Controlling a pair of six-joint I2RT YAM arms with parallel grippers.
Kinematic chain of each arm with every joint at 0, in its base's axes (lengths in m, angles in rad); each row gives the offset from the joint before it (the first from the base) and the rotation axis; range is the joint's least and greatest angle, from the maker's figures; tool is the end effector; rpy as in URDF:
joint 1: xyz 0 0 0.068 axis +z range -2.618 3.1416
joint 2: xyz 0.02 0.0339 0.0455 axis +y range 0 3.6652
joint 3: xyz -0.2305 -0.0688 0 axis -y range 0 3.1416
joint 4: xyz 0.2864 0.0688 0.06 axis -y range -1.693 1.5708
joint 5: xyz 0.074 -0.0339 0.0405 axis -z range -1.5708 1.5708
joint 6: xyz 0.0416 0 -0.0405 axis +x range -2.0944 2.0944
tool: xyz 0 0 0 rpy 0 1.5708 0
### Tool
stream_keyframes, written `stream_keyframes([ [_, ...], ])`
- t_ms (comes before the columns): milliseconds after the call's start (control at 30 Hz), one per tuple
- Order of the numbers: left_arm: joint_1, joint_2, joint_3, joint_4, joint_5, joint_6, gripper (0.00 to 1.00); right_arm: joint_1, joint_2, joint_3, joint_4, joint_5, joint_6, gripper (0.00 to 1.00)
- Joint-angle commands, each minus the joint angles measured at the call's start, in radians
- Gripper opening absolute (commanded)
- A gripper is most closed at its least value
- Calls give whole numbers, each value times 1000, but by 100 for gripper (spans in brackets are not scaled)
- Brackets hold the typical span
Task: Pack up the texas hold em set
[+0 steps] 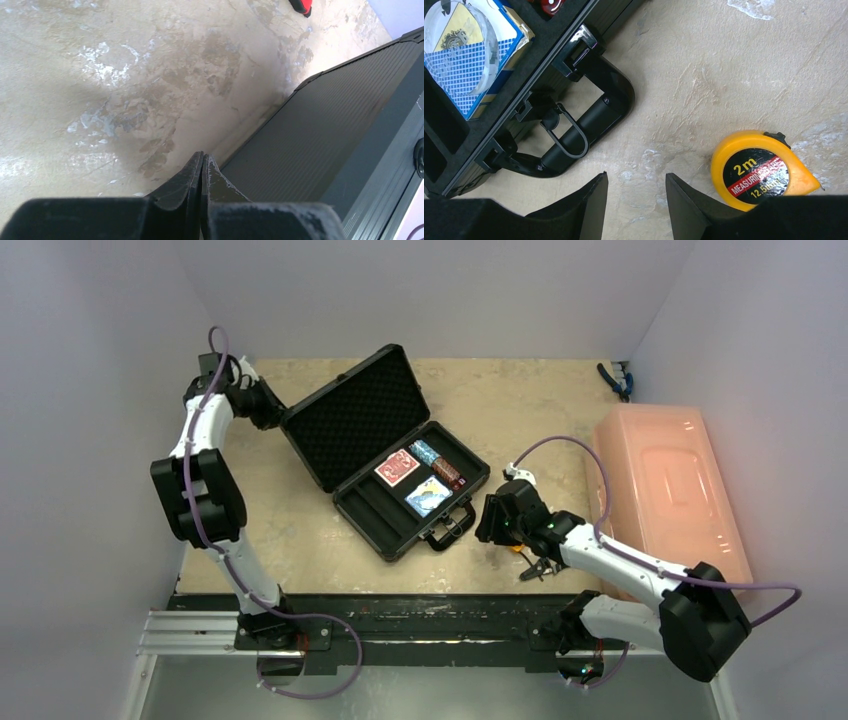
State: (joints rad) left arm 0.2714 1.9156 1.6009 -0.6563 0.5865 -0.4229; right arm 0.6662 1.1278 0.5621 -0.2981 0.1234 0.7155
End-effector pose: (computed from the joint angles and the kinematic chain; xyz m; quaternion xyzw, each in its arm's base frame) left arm 0.4398 0.0985 0.2092 -0.2309 0.8891 -0.2968 0.2611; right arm 0.2154 0.1628 0.1312 0.0444 0.9356 0.1756 0.3032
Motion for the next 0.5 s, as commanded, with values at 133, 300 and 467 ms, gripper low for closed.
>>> stream_keyframes([
  [133, -53, -102, -40, 4, 4, 26, 0, -3, -5, -6, 29, -8, 10, 50],
  [300, -66, -141, -61, -10, -11, 33, 0, -3, -27, -20, 37, -19, 13, 50],
  [467, -82, -184, -91, -13, -17, 33, 0, -2, -23, -18, 34, -19, 13, 49],
])
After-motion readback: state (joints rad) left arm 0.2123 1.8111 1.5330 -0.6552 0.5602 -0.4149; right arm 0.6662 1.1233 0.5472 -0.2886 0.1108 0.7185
